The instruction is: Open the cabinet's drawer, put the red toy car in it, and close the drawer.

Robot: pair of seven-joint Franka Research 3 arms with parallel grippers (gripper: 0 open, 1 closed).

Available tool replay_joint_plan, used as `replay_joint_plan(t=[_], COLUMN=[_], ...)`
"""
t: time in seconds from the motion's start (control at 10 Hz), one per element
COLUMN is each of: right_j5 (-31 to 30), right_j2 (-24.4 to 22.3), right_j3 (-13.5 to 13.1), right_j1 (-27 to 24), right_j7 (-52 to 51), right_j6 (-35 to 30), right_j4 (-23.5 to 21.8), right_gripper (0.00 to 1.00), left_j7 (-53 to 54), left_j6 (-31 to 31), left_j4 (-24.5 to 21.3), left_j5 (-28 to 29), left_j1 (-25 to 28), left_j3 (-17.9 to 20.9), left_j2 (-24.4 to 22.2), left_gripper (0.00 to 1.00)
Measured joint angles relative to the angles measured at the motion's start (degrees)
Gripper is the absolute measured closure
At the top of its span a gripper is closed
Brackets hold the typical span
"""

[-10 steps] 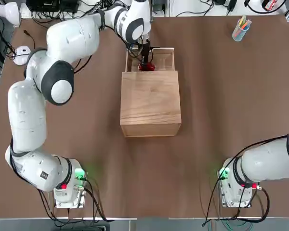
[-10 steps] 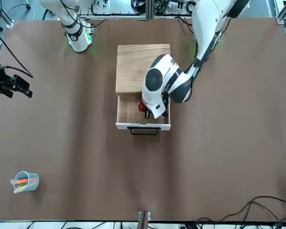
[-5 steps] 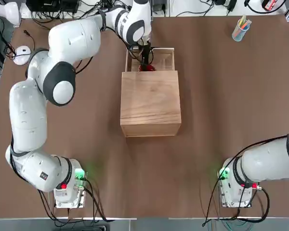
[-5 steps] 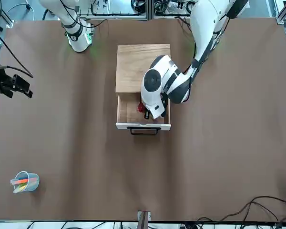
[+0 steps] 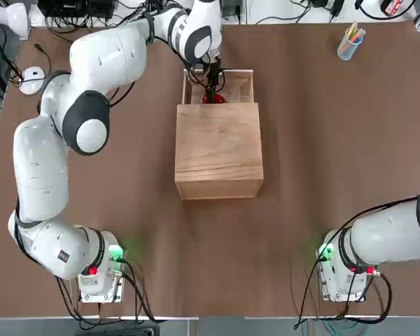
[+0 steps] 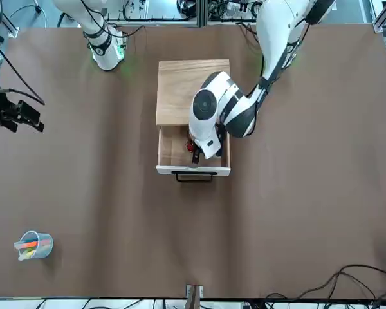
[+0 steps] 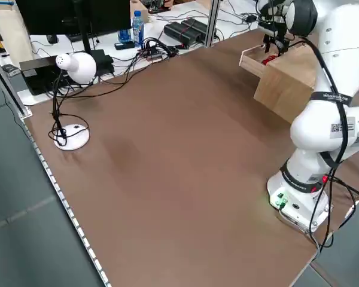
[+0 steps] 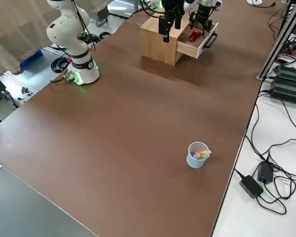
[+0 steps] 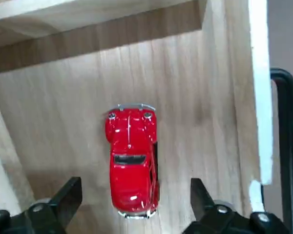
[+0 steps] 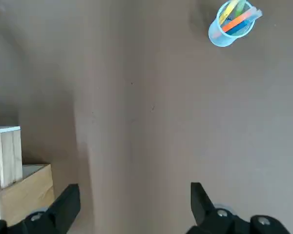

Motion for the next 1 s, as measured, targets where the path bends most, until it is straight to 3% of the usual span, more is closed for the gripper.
replay_joint_plan(t=[0.5,1.0], right_j5=[0.0,0.0], right_j2=[0.6,7.4], right_j3=[0.0,0.2], right_j1=[1.1,6.6], right_j7=[0.0,0.0], right_j6=[0.0,0.8], right_j4=[-0.1,1.3], right_gripper=[0.0,0.0], left_j7=[1.2,12.6], left_j6=[-5.2,-7.6], left_j4=[0.5,-2.6], left_j5=[2.1,5.5], left_j1=[0.6,8.8], left_j3=[0.1,-0.5], left_j2=[-5.9,-11.5], left_gripper=[0.02,0.04])
